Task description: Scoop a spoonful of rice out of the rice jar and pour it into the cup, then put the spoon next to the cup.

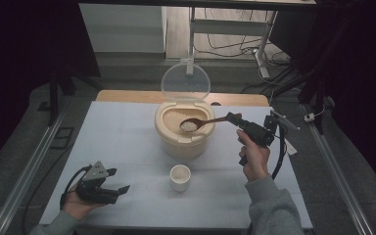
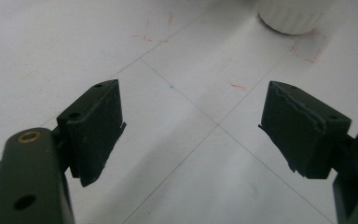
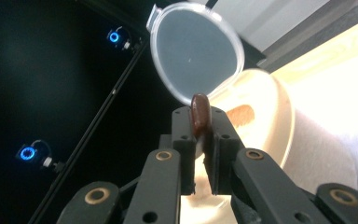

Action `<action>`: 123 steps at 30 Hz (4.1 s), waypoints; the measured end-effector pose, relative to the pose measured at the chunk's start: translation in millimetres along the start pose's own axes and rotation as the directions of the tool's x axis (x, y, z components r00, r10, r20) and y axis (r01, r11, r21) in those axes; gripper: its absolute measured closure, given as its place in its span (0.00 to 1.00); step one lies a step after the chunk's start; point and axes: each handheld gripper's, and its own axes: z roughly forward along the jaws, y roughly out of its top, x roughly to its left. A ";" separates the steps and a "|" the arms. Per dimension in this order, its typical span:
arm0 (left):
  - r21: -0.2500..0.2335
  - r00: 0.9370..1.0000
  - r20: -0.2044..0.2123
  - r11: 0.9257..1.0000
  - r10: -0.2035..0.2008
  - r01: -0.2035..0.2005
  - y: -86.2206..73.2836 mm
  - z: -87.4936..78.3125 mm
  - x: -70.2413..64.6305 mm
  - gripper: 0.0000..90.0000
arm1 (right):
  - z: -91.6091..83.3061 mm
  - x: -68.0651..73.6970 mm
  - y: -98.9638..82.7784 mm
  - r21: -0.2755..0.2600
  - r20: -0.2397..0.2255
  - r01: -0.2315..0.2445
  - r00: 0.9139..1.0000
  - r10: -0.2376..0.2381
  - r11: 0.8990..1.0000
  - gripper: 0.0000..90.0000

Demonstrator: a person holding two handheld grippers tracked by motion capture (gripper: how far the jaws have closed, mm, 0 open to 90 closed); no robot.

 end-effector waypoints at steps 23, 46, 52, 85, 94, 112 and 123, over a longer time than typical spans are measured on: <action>0.008 1.000 0.002 1.000 0.003 -0.003 0.6 2.0 -0.4 0.23 | -25.3 -8.5 -51.4 0.190 -0.008 0.025 1.000 -0.024 0.981 0.92; 0.015 1.000 0.004 1.000 0.005 -0.005 -0.4 3.2 0.0 0.23 | -13.8 0.0 -62.6 0.246 0.059 0.229 0.966 -0.251 0.942 0.92; 0.016 1.000 0.003 1.000 0.006 -0.006 -0.4 3.4 -0.1 0.23 | -14.1 6.8 -65.4 0.244 0.041 0.308 0.944 -0.327 0.920 0.92; 0.016 1.000 -0.003 1.000 0.004 -0.004 -0.9 3.1 0.7 0.23 | -39.6 25.0 -65.8 0.162 -0.028 0.527 0.847 -0.530 0.834 0.92; 0.015 1.000 -0.004 1.000 -0.002 0.002 -1.2 3.0 1.8 0.23 | -60.0 25.2 -52.7 0.149 0.003 0.553 0.829 -0.560 0.820 0.92; 0.015 1.000 -0.001 1.000 0.002 -0.001 -0.9 3.0 1.9 0.23 | -57.8 31.6 -43.0 0.443 -0.072 0.576 0.787 -0.613 0.687 0.92; 0.018 1.000 -0.001 1.000 0.004 -0.004 -0.8 3.5 0.8 0.23 | -15.8 22.4 -62.5 0.653 -0.178 0.521 0.811 -0.557 0.550 0.92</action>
